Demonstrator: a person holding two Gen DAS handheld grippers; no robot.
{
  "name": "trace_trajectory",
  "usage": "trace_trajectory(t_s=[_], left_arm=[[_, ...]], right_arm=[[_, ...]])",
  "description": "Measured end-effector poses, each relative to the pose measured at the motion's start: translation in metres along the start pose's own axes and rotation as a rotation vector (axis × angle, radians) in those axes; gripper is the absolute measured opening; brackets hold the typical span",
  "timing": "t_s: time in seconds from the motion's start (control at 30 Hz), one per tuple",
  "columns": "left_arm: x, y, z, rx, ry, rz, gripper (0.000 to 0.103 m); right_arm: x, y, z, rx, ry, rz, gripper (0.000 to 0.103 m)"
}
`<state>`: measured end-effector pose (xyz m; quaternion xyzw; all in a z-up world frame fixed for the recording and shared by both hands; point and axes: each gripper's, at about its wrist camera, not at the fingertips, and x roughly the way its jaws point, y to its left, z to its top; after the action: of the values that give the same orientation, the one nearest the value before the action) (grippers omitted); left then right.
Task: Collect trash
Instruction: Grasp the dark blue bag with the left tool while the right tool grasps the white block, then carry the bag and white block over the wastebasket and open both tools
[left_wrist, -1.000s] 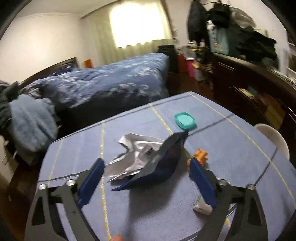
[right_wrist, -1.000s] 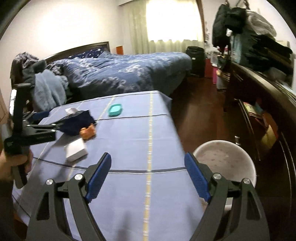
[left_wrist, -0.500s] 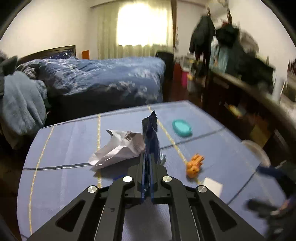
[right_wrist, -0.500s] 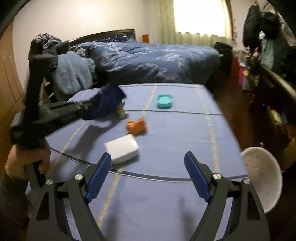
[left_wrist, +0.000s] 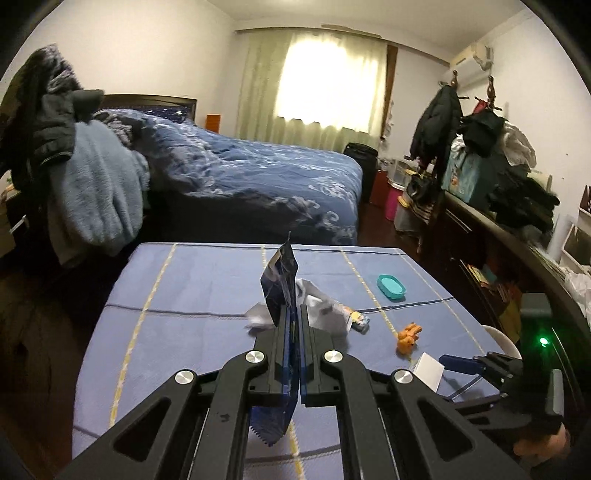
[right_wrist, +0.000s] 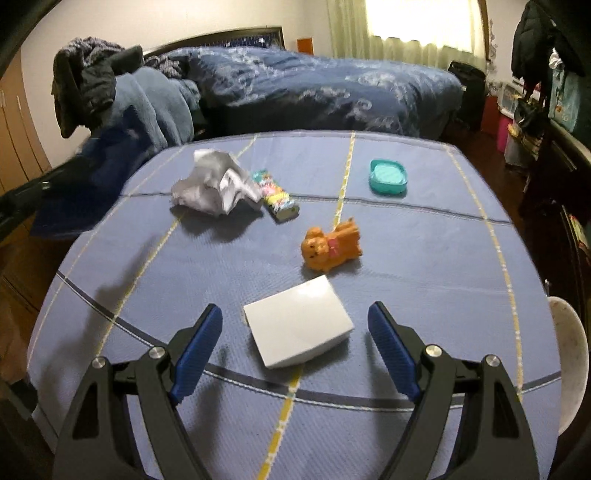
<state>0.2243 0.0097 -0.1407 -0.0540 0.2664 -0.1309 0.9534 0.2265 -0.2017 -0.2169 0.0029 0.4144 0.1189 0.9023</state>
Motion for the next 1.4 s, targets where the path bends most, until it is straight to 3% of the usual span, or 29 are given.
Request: trace_trajectory(t_s=[0.03,0.07,0.1,0.37,0.97,1.13,1.4], left_arm=[[-0.002,0.002,-0.001,-0.005,0.001,0.004,0.004],[-0.002,0.004,-0.002,-0.011,0.002,0.003,0.004],[-0.003,0.005,-0.004,-0.017,0.007,0.0,0.004],[0.001,-0.007,-0.009,-0.005,0.033,-0.02,0.004],[0.015,-0.095,-0.012,0.116,0.082,-0.087,0.004],[0.023,-0.136,-0.009,0.179,0.096,-0.118,0.004],[0.043,-0.224,-0.007,0.309,0.112,-0.231,0.004]], right_arm=[[0.002,0.0,0.0,0.006,0.006,0.003,0.076],[0.004,0.001,0.0,0.001,0.016,-0.003,0.063],[0.005,0.001,0.0,-0.006,0.02,-0.013,0.059],[-0.014,-0.005,-0.008,0.003,-0.015,0.003,0.058],[-0.071,-0.064,-0.043,0.113,-0.078,-0.042,0.059],[-0.091,-0.091,-0.056,0.164,-0.111,-0.073,0.059],[-0.125,-0.158,-0.08,0.302,-0.172,-0.163,0.059]])
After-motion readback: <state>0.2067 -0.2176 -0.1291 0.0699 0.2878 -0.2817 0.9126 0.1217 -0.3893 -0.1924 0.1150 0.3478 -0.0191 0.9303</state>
